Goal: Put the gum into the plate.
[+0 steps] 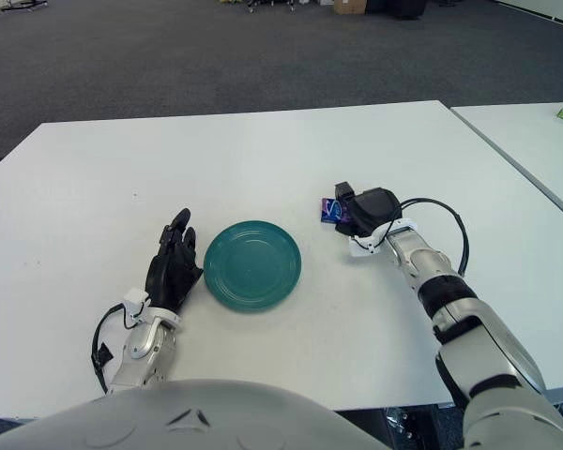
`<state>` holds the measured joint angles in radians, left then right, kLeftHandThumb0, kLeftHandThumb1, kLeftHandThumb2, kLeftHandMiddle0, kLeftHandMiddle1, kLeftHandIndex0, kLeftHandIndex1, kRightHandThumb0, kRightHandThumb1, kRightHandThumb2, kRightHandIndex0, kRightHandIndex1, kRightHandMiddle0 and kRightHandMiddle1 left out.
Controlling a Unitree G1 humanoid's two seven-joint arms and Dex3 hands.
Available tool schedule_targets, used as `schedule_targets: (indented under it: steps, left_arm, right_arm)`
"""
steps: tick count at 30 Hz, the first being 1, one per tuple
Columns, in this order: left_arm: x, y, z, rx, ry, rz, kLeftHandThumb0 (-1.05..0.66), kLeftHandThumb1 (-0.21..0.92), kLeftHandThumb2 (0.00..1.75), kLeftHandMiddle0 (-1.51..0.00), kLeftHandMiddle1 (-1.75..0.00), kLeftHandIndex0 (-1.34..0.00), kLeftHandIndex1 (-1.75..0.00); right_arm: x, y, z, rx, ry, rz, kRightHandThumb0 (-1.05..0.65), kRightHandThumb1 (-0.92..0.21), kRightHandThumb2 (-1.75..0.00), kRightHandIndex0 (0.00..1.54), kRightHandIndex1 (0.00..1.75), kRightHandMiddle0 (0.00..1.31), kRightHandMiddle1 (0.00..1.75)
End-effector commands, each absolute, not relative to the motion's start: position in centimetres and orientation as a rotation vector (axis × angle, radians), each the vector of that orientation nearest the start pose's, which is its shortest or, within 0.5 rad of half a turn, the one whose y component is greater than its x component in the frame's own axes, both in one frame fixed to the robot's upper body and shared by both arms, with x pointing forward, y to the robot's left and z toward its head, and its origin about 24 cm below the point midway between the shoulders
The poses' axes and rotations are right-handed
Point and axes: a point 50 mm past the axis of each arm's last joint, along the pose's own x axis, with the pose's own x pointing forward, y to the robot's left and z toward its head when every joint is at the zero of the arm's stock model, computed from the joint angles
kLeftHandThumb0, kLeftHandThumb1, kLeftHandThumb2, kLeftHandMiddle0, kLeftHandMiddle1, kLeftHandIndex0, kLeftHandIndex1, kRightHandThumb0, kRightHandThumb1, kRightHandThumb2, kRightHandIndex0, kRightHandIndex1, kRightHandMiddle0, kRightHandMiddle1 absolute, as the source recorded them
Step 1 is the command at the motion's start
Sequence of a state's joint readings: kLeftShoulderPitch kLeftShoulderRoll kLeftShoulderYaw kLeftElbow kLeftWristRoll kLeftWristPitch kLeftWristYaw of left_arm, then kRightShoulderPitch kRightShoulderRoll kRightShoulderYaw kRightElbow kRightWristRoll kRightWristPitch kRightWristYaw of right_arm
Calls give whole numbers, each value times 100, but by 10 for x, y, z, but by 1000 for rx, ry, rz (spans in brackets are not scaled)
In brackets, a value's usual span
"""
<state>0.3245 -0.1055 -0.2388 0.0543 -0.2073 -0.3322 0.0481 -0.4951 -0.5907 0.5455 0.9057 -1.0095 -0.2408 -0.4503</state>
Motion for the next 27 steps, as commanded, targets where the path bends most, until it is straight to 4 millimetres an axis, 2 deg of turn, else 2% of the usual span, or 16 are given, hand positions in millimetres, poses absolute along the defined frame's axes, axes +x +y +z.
schedule_targets:
  steps: [1, 11, 15, 21, 23, 27]
  left_arm:
    - [180, 93, 0, -435, 35, 40, -87, 92, 97, -12, -1, 0, -49]
    - [181, 101, -3, -460, 29, 45, -91, 92, 96, -12, 0, 0, -51]
    - [181, 102, -4, -455, 29, 45, -92, 92, 96, -12, 0, 0, -51]
    - [182, 104, -6, -447, 29, 38, -93, 92, 96, -11, 0, 0, -51]
    - [182, 104, -6, -447, 29, 37, -93, 92, 96, -11, 0, 0, -51]
    - [183, 103, -8, -445, 33, 37, -93, 92, 97, -11, 0, 0, -51]
  right_arm:
    - [297, -229, -19, -1709, -83, 341, -59, -92, -75, 94, 175, 64, 175]
    - [295, -228, -24, -1682, -124, 274, -52, -92, -73, 97, 175, 69, 175]
    - [295, -230, -19, -1672, -173, 253, -51, -92, -73, 98, 175, 71, 175]
    - [317, -227, 18, -1643, -269, 233, -49, -92, -73, 100, 175, 72, 175]
    - [320, -226, 23, -1638, -277, 236, -49, -92, -73, 101, 175, 73, 175]
    - [325, -212, 60, -1590, -414, 244, -48, -92, -72, 104, 175, 77, 175]
